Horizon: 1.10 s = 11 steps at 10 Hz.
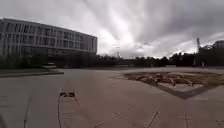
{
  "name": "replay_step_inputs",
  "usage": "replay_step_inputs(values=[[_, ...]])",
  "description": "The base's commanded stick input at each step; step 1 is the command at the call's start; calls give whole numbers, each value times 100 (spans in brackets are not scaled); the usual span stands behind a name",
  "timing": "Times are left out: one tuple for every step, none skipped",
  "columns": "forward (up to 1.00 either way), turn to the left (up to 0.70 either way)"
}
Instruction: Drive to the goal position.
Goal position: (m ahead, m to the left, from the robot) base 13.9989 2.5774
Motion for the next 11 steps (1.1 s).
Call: replay_step_inputs(values=[[70, 0], [70, 0], [70, 0], [70, 0], [70, 0], [70, 0], [70, 0], [70, 0], [70, 13], [70, 13], [70, 4]])
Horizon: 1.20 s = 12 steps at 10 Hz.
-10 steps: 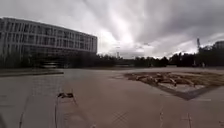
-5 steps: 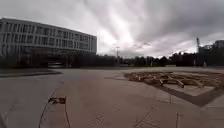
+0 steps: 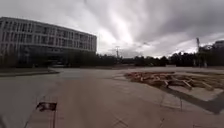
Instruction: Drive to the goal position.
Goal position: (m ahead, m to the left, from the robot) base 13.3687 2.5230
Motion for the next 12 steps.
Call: replay_step_inputs(values=[[70, 0], [70, 0], [70, 0], [70, 0], [70, 0], [70, 0], [70, 0], [70, 0], [70, 0], [70, 0], [70, 0], [70, 0]])
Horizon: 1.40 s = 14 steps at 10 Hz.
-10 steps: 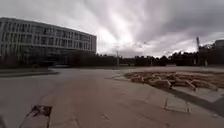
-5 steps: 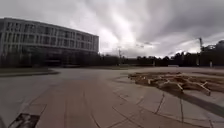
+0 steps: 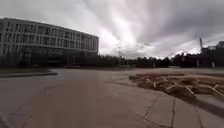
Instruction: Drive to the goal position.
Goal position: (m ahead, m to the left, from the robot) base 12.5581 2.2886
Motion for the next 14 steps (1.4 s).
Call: replay_step_inputs(values=[[70, 0], [70, 0], [70, 0], [70, 0], [70, 0], [70, 0], [70, 0], [70, 0], [70, 0], [70, 0], [70, 0], [70, 0], [70, 0], [70, 0]])
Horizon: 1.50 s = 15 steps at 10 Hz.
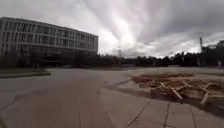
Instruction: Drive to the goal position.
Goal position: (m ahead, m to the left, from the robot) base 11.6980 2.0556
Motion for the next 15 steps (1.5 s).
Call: replay_step_inputs(values=[[70, 0], [70, 0], [70, 0], [70, 0], [70, 0], [70, 10], [70, 22], [70, 28], [70, 29], [70, 21], [70, 6], [70, 0], [70, 0], [70, 0], [70, 0]])
